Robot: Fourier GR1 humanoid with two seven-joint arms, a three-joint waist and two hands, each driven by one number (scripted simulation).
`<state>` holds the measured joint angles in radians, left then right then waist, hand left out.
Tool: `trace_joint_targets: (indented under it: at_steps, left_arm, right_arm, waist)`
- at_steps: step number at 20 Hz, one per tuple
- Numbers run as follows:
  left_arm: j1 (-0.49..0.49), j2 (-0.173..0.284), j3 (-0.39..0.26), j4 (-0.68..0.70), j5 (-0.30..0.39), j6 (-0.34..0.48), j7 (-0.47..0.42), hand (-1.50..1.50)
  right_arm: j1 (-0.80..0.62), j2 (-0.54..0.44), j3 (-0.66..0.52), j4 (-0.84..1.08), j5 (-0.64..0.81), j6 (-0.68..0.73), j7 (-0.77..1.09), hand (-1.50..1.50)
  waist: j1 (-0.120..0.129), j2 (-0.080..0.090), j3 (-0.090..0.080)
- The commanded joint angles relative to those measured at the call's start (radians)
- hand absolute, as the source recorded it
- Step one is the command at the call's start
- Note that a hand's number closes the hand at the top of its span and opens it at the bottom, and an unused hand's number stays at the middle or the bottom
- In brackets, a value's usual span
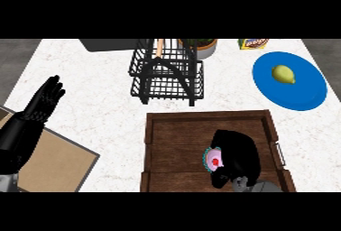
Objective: Pick the cupcake from the tray and place it in the tiered basket
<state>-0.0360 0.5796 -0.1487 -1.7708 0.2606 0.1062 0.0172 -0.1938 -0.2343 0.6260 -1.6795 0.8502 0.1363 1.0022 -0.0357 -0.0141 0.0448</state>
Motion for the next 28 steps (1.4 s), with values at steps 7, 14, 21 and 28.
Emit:
trace_joint_targets:
  at_steps: [7, 14, 21, 28]
  left_arm:
    - [0.047, -0.127, -0.092, 0.085, 0.056, -0.006, -0.013, 0.00]
    - [0.049, -0.141, -0.097, 0.112, 0.052, 0.007, -0.014, 0.00]
    - [0.040, -0.148, -0.119, 0.106, 0.033, 0.012, -0.014, 0.00]
    - [0.018, -0.148, -0.127, 0.125, 0.038, -0.014, -0.019, 0.00]
  right_arm:
    - [-0.046, -0.317, -0.245, 0.135, -0.104, -0.018, -0.354, 1.50]
    - [-0.090, -0.285, -0.420, 0.112, -0.295, -0.130, -0.553, 1.50]
    - [-0.223, -0.278, -0.528, 0.022, -0.441, -0.107, -0.634, 1.50]
    - [-0.418, -0.247, -0.557, 0.050, -0.496, -0.050, -0.506, 1.50]
  waist:
    - [0.005, 0.041, -0.044]
    - [-0.011, 0.034, -0.044]
    - [0.002, 0.025, -0.047]
    - [0.030, 0.030, -0.050]
